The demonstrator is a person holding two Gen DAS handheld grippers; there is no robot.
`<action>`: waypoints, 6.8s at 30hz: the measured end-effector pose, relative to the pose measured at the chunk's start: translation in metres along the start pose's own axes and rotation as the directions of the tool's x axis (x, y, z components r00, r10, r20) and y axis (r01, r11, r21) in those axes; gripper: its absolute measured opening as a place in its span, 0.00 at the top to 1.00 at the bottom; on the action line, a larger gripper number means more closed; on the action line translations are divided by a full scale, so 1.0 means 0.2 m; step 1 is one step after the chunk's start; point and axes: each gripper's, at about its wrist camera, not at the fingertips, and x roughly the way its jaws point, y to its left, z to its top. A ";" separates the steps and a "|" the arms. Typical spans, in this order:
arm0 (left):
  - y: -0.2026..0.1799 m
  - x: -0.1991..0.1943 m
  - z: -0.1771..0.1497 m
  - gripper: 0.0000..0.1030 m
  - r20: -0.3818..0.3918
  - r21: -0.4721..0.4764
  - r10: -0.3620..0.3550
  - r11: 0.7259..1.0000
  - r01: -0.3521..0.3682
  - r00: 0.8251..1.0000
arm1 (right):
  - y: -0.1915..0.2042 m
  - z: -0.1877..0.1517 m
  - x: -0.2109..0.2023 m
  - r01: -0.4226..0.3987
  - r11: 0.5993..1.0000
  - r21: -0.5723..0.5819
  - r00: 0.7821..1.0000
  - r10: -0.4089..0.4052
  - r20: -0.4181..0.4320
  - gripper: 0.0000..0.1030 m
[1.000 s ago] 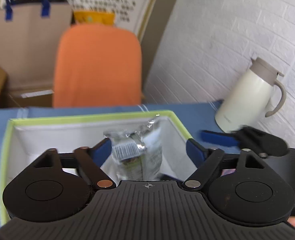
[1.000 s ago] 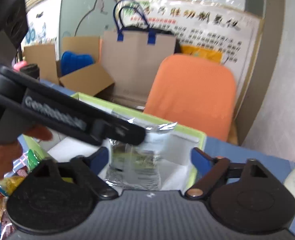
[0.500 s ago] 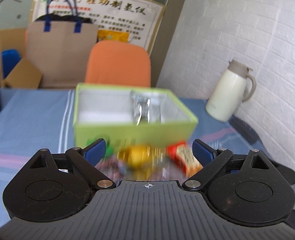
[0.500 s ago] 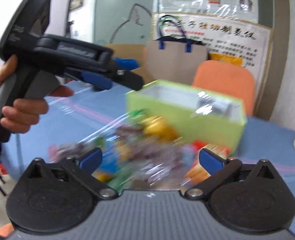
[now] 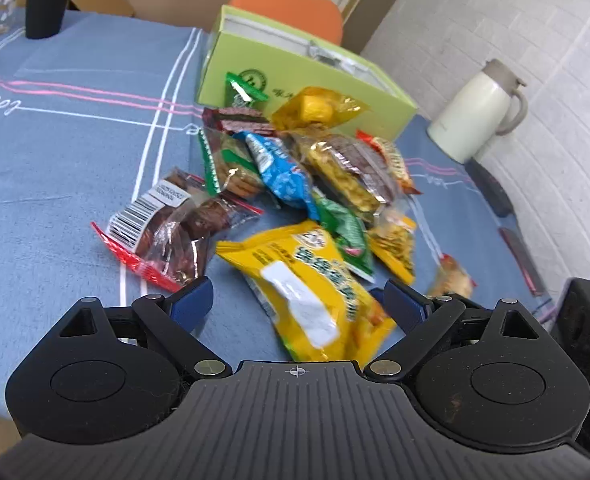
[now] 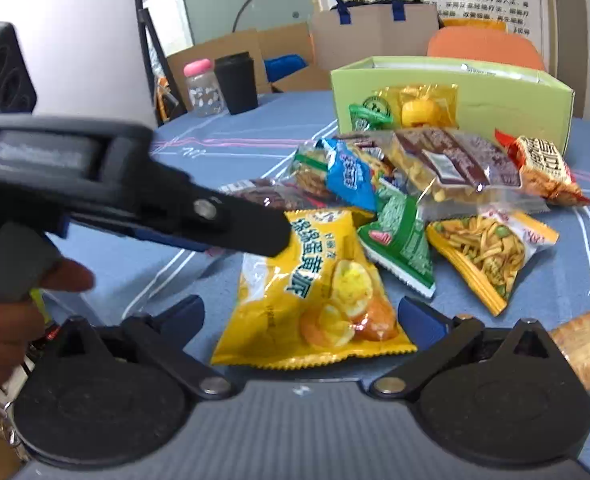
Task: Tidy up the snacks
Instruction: 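Grasp the yellow chip bag with the left tool, then lower the yellow bag into the green box and release it, then grasp the orange barcoded packet with the left tool, then drop the orange packet into the green box with the left tool, then grasp the clear bread packet with red ends using the left tool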
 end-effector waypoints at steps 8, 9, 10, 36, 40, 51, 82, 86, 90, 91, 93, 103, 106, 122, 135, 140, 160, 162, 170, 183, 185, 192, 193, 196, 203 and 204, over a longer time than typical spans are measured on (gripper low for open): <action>0.00 0.09 -0.01 0.24 -0.019 0.004 -0.028 1.000 0.028 0.999 | 0.03 -0.04 0.03 0.058 0.997 -0.048 0.997 -0.055 0.054 0.01; 0.00 0.09 -0.01 0.24 -0.021 0.000 -0.030 1.000 0.030 0.999 | 0.04 -0.02 0.04 0.069 0.996 -0.054 0.997 -0.067 0.030 0.01; 0.00 0.09 -0.01 0.24 -0.023 -0.004 -0.033 0.999 0.033 0.999 | 0.05 0.00 0.05 0.077 0.995 -0.057 0.997 -0.076 0.009 0.01; -0.03 -0.09 0.11 0.75 0.082 0.030 -0.068 0.997 0.066 0.994 | 0.24 0.19 -0.04 0.046 0.975 -0.215 0.996 -0.030 0.078 0.15; -0.10 -0.05 0.32 0.75 0.113 0.054 -0.075 0.996 0.069 0.991 | 0.12 0.41 0.00 0.077 0.963 -0.258 0.993 -0.050 0.110 0.16; -0.22 0.39 1.24 0.75 0.166 0.152 -0.073 0.987 0.048 0.983 | -0.45 1.20 0.48 0.123 0.944 -0.306 0.990 -0.096 0.100 0.16; -0.01 0.70 0.90 0.50 -0.094 0.061 -0.112 0.991 0.118 0.989 | -0.59 0.77 0.52 -0.057 0.991 -0.120 0.998 0.052 -0.048 0.10; 0.01 0.75 0.89 0.70 -0.128 0.037 -0.142 0.988 0.148 0.981 | -0.55 0.77 0.53 -0.082 0.986 -0.142 0.995 0.074 -0.063 0.09; -0.02 0.64 0.85 0.77 -0.087 0.064 -0.128 0.989 0.134 0.988 | -0.50 0.76 0.45 -0.128 0.987 -0.100 0.992 0.124 -0.038 0.09; -0.03 0.60 0.83 0.77 -0.074 0.065 -0.123 0.990 0.128 0.990 | -0.48 0.75 0.42 -0.131 0.986 -0.100 0.991 0.129 -0.030 0.09; -0.05 0.50 0.78 0.77 -0.040 0.069 -0.127 0.989 0.130 0.991 | -0.43 0.71 0.35 -0.144 0.985 -0.093 0.990 0.143 -0.017 0.09; 0.01 0.07 0.32 0.74 0.046 -0.027 -0.117 0.993 0.118 0.992 | -0.07 0.41 0.08 -0.185 0.971 -0.151 0.982 0.188 0.010 0.09; 0.07 0.09 0.23 0.73 0.027 -0.068 -0.081 0.994 0.083 0.996 | -0.05 0.33 0.14 -0.177 0.978 -0.111 0.984 0.174 -0.036 0.09; 0.11 0.10 0.15 0.50 0.027 -0.050 -0.097 0.994 0.099 0.995 | -0.05 0.15 0.12 -0.084 0.995 0.049 0.996 0.082 0.034 0.09; 0.03 0.02 0.20 0.81 0.020 0.011 -0.159 0.987 0.159 0.987 | -0.05 0.28 -0.01 -0.078 0.996 -0.044 0.991 0.083 0.110 0.33; -0.12 0.07 0.58 0.81 0.086 0.087 -0.196 0.978 0.188 0.977 | -0.21 0.62 0.02 0.009 0.991 -0.137 0.983 0.016 0.181 0.30; -0.06 0.76 1.40 0.45 0.108 0.091 -0.037 0.995 0.027 0.993 | -0.97 1.16 0.50 0.018 0.998 -0.060 0.993 -0.011 0.121 0.09; -0.04 0.63 1.36 0.37 0.161 0.089 -0.054 0.995 0.040 0.986 | -0.97 1.12 0.38 0.007 0.999 -0.050 0.988 0.001 0.155 0.10; -0.07 0.23 0.98 0.26 0.212 0.136 -0.044 0.991 0.015 0.976 | -0.80 0.74 0.02 0.018 0.999 -0.031 0.989 -0.013 0.145 0.09; -0.49 0.27 0.21 0.35 -0.113 0.242 -0.344 0.900 0.362 0.932 | -0.56 -0.11 -0.46 0.179 0.942 0.282 0.979 -0.199 0.043 0.09; -0.60 0.37 0.18 0.40 -0.188 0.258 -0.327 0.894 0.367 0.926 | -0.55 -0.11 -0.46 0.195 0.946 0.260 0.976 -0.212 0.041 0.09; -0.67 0.54 0.12 0.43 -0.301 0.247 -0.279 0.901 0.357 0.912 | -0.64 -0.01 -0.31 0.154 0.980 0.125 0.987 -0.157 0.021 0.10; -0.66 0.55 0.12 0.43 -0.309 0.226 -0.294 0.901 0.370 0.905 | -0.66 0.01 -0.28 0.134 0.985 0.109 0.990 -0.137 0.022 0.10; -0.65 0.58 0.12 0.43 -0.322 0.186 -0.311 0.905 0.382 0.894 | -0.70 0.05 -0.24 0.130 0.989 0.074 0.991 -0.131 0.014 0.10; -0.67 0.62 0.13 0.38 -0.292 0.186 -0.256 0.930 0.318 0.922 | -0.63 -0.05 -0.30 0.208 0.974 0.089 0.975 -0.214 0.063 0.10; -0.68 0.64 0.13 0.39 -0.297 0.191 -0.245 0.932 0.308 0.923 | -0.62 -0.06 -0.29 0.247 0.965 0.090 0.965 -0.253 0.068 0.09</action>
